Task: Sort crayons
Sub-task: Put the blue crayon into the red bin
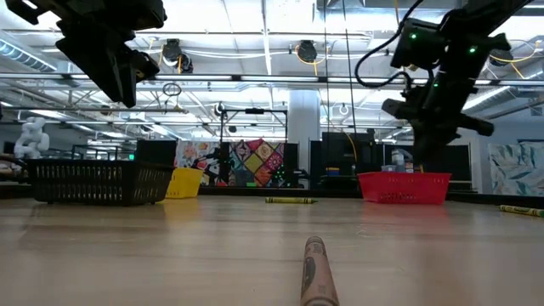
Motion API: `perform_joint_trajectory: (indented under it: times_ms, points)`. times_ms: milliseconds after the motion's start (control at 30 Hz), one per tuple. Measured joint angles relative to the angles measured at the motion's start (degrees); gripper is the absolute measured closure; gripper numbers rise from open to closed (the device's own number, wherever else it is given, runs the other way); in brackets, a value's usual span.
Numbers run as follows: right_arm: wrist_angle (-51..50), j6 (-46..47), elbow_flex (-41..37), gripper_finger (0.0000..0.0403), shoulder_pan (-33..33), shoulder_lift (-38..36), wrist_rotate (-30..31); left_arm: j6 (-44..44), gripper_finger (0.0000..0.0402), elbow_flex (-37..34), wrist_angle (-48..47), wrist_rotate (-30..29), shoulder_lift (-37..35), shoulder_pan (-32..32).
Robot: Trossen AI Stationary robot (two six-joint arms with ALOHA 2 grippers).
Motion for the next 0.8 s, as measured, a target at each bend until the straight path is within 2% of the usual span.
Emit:
perform_joint_trajectory:
  times_ms: [200, 400, 567, 800]
  points:
    - [4.5, -7.7, 0.0, 0.0401, -5.7, 0.0, -0.1, 0.0, 0.031, 0.0, 1.8, 0.0, 0.0, 0.0]
    - [5.2, -16.2, 0.0, 0.0401, -10.3, 0.0, -3.1, -1.1, 0.031, 0.0, 1.7, 0.0, 0.0, 0.0]
    - [5.2, -23.7, 0.0, 0.0401, -12.9, 0.0, -3.6, -1.8, 0.031, 0.0, 1.5, 0.0, 0.0, 0.0]
    - [5.0, -28.6, 0.0, 0.0401, -15.3, 0.6, -6.1, -3.4, 0.031, 0.0, 1.5, 0.0, 0.0, 0.1]
